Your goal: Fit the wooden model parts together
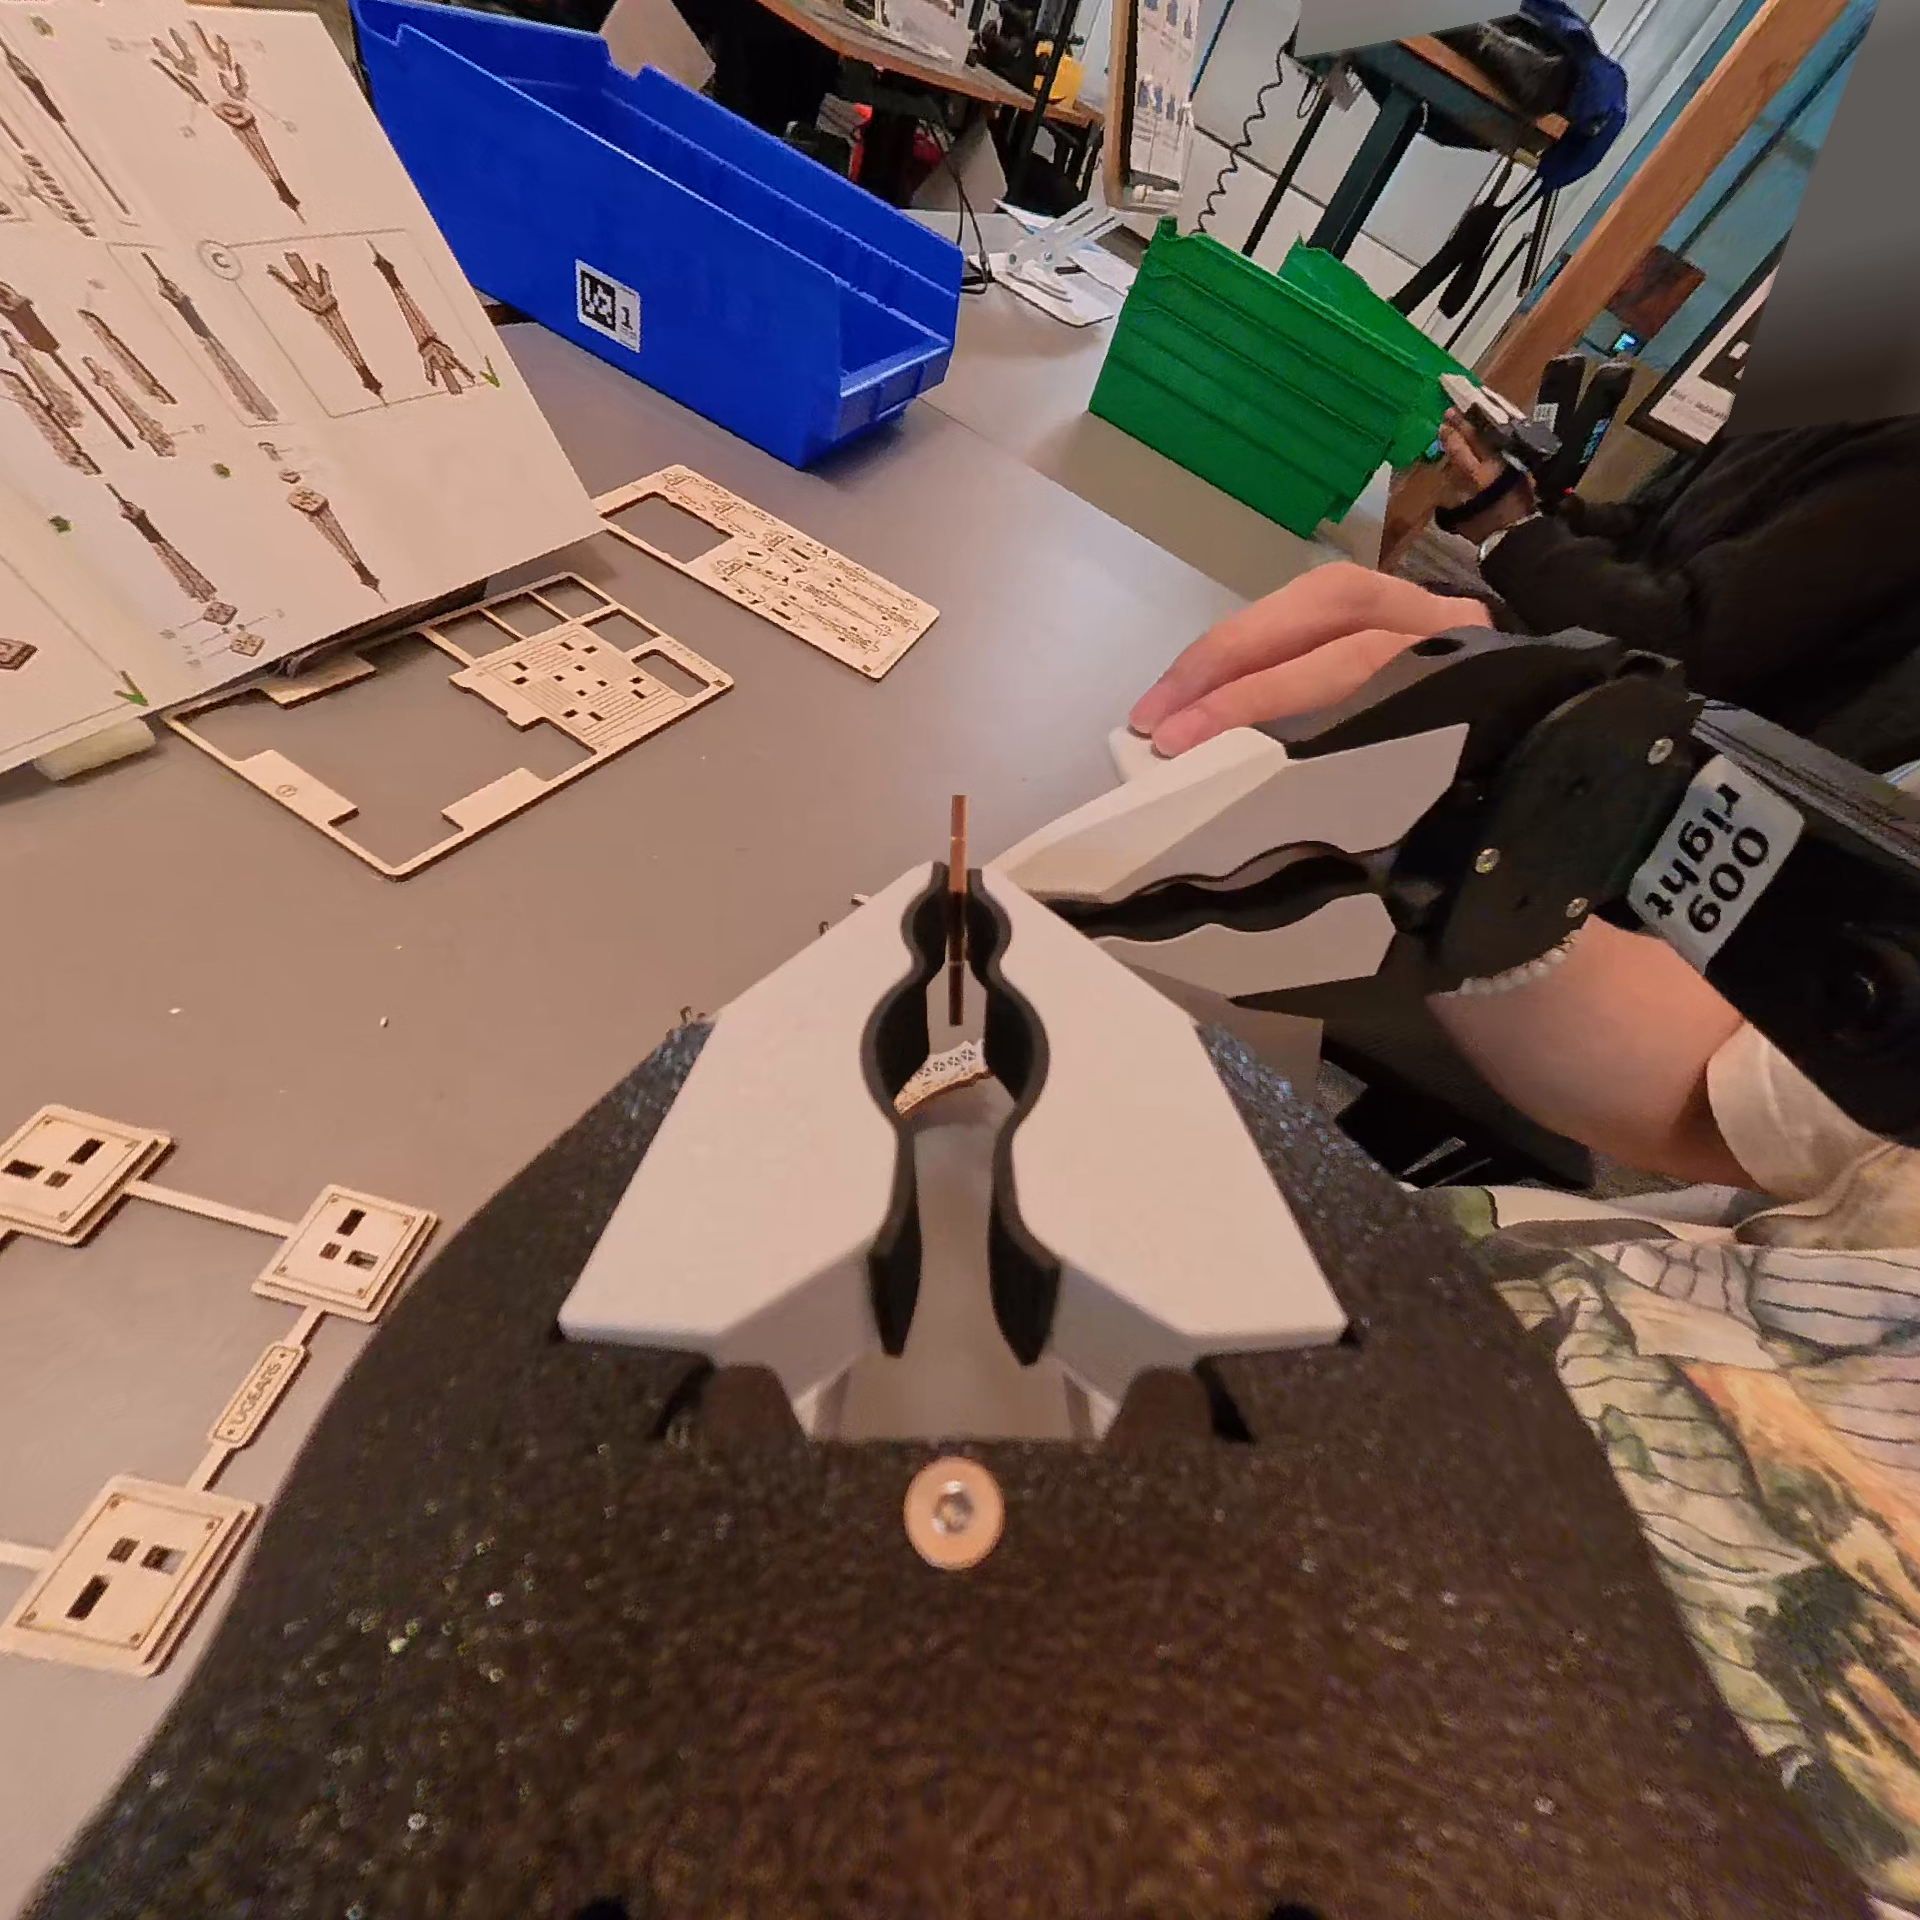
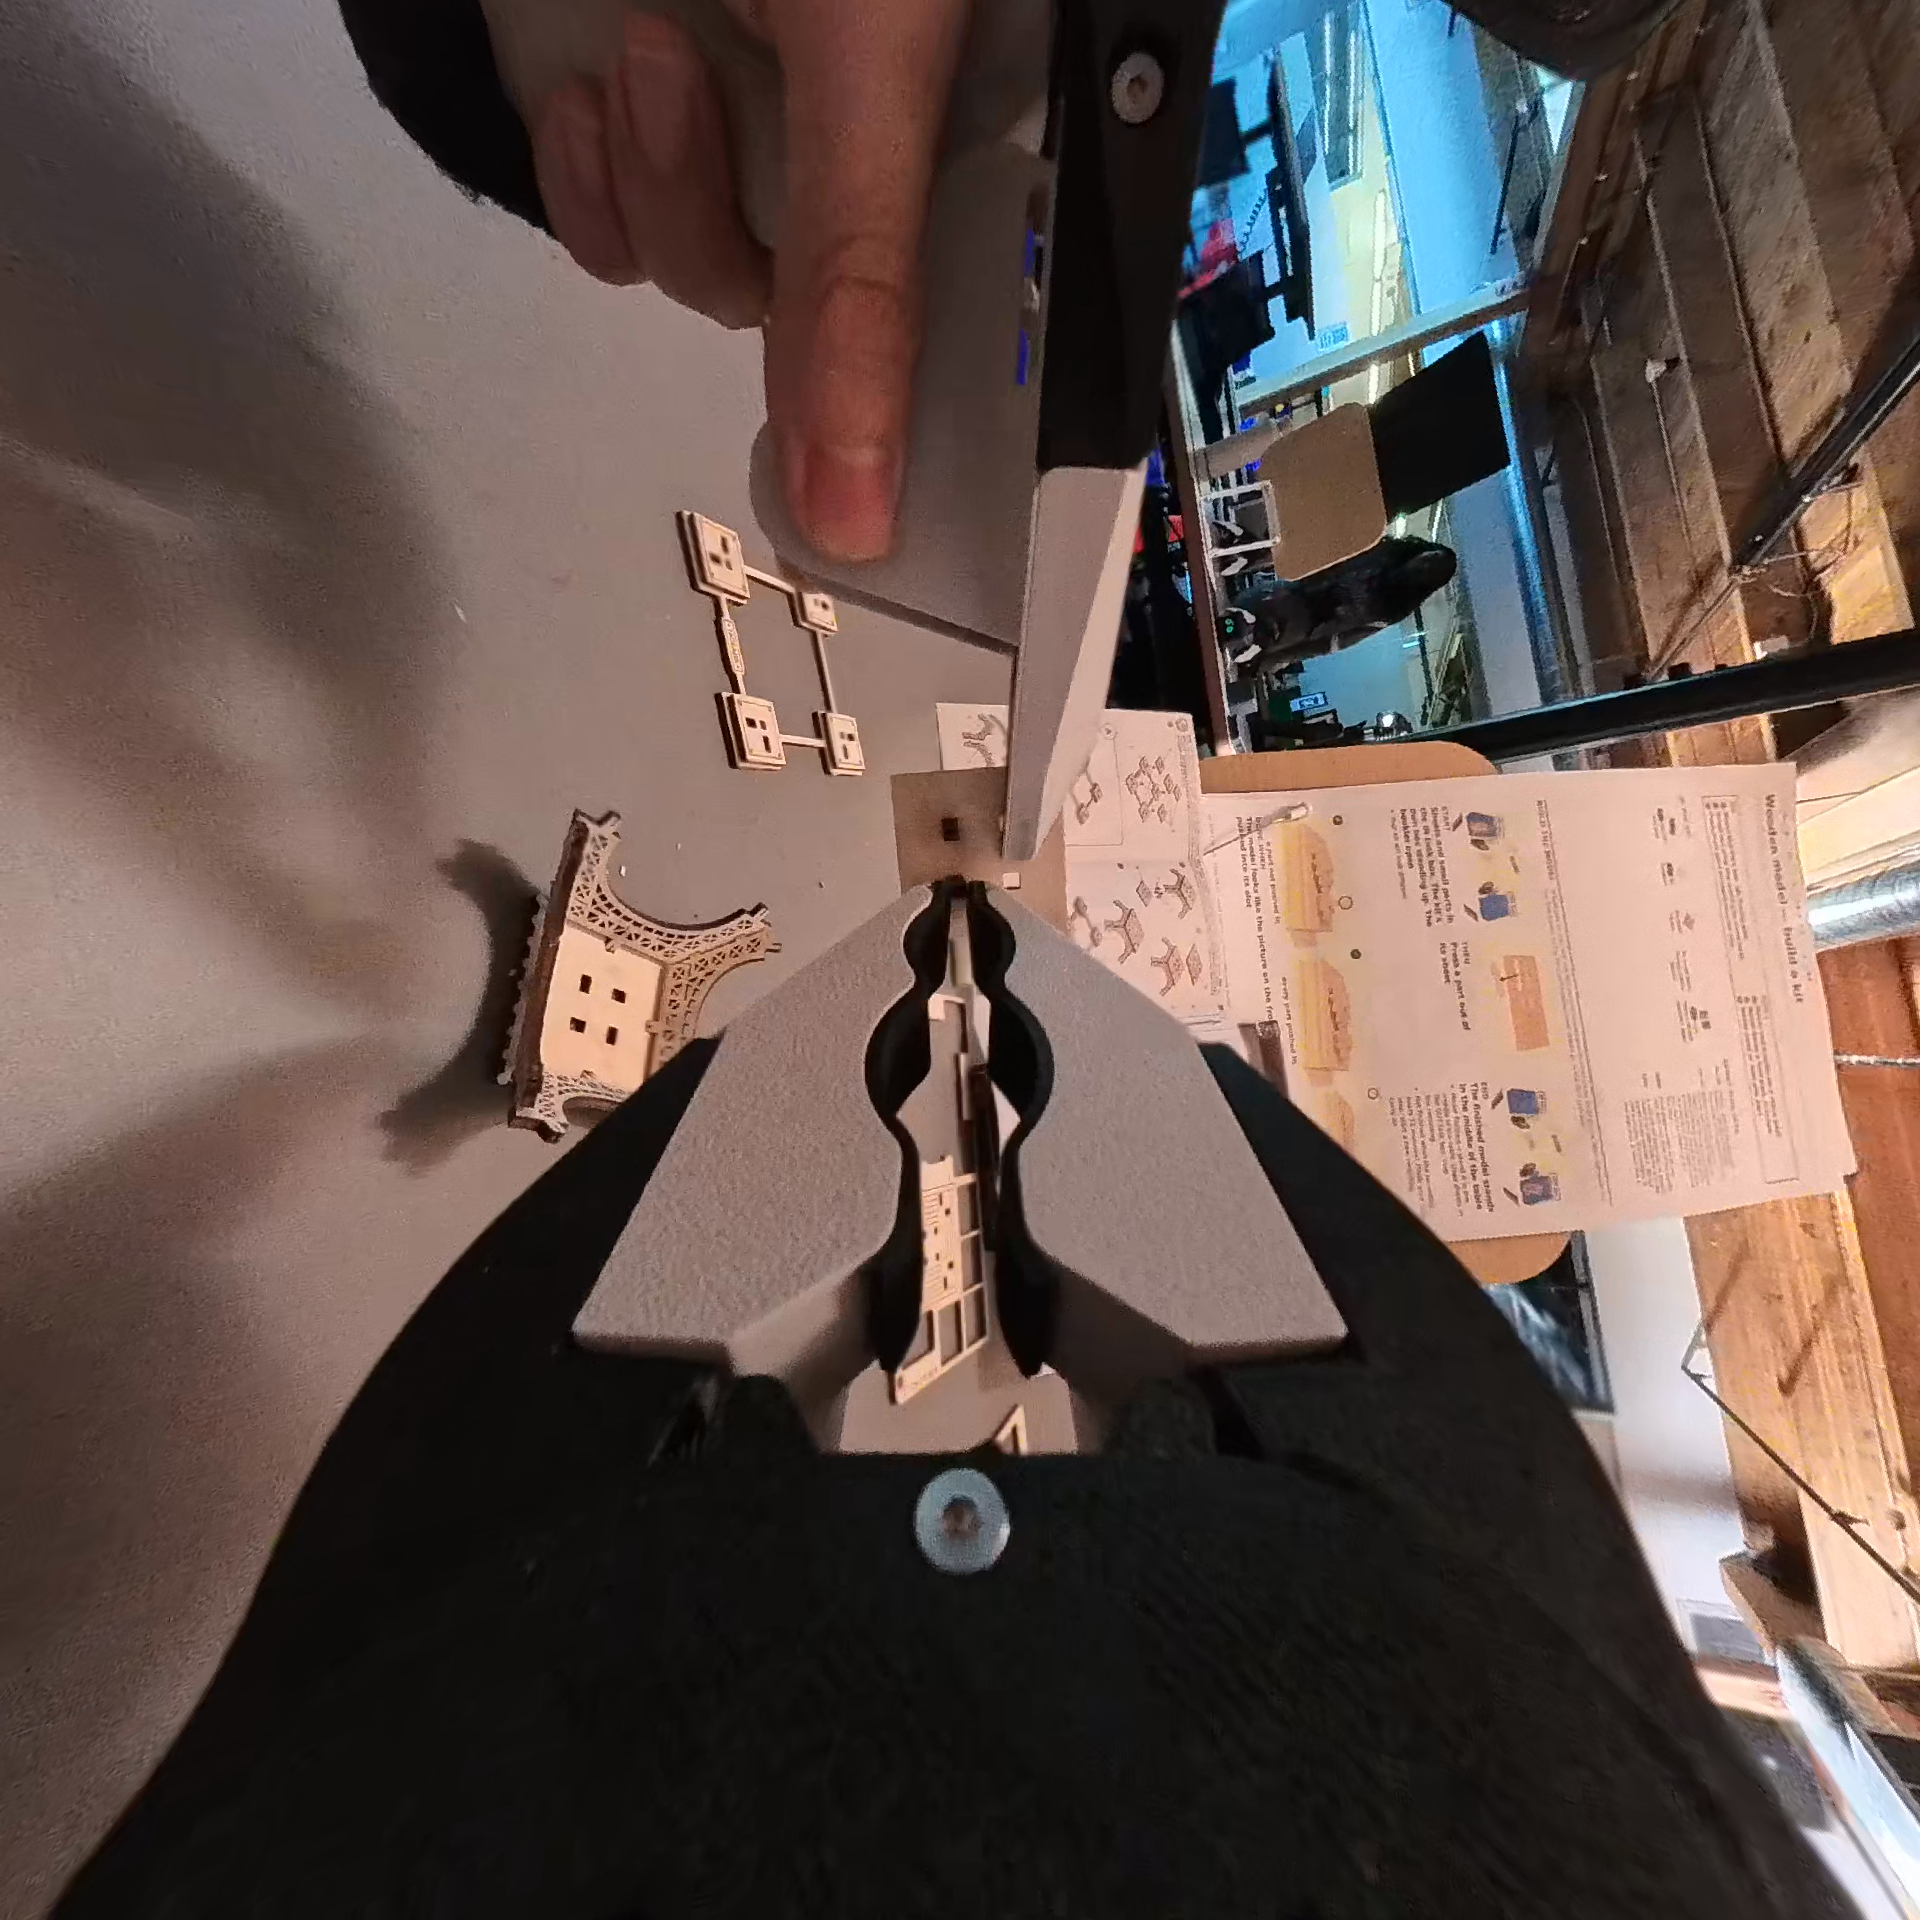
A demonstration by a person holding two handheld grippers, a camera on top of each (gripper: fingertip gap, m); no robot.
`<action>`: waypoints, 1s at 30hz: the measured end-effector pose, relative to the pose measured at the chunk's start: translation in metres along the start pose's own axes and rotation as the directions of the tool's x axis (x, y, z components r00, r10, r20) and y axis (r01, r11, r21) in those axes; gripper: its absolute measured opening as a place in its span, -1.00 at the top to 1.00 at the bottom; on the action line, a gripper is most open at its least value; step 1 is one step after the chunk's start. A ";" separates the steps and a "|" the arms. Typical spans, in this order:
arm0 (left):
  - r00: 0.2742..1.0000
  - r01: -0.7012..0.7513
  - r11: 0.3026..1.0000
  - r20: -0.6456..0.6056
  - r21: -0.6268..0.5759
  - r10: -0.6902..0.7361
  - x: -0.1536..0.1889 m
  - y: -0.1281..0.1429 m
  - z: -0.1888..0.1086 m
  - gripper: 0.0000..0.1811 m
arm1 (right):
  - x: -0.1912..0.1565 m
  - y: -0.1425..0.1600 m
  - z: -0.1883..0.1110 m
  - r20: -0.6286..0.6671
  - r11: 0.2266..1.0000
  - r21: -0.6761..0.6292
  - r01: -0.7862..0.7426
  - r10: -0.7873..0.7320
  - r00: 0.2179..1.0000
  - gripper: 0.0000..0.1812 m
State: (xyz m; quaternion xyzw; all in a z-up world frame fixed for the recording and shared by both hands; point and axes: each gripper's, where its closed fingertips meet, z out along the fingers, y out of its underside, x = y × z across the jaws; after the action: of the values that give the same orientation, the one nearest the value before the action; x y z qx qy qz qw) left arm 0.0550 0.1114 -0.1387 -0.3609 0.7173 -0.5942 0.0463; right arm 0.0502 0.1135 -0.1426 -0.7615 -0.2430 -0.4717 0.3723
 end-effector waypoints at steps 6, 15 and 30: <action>0.996 -0.062 0.998 0.071 0.016 0.060 -0.004 -0.006 0.000 1.00 | 0.005 0.002 0.002 -0.070 0.980 -0.098 0.176 -0.183 0.981 0.99; 0.988 -0.122 0.992 0.090 -0.032 0.124 -0.001 -0.004 -0.005 0.99 | 0.005 -0.001 0.001 -0.041 0.988 -0.076 0.135 -0.138 0.990 0.99; 0.986 -0.139 0.986 0.078 -0.092 0.147 0.001 0.004 -0.010 0.96 | 0.006 -0.010 0.001 -0.055 0.942 -0.103 0.320 -0.327 0.944 0.99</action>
State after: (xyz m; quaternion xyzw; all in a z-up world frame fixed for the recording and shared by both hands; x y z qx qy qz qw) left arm 0.0474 0.1191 -0.1387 -0.3351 0.7637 -0.5419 0.1036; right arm 0.0464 0.1205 -0.1347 -0.7103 -0.3291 -0.5642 0.2625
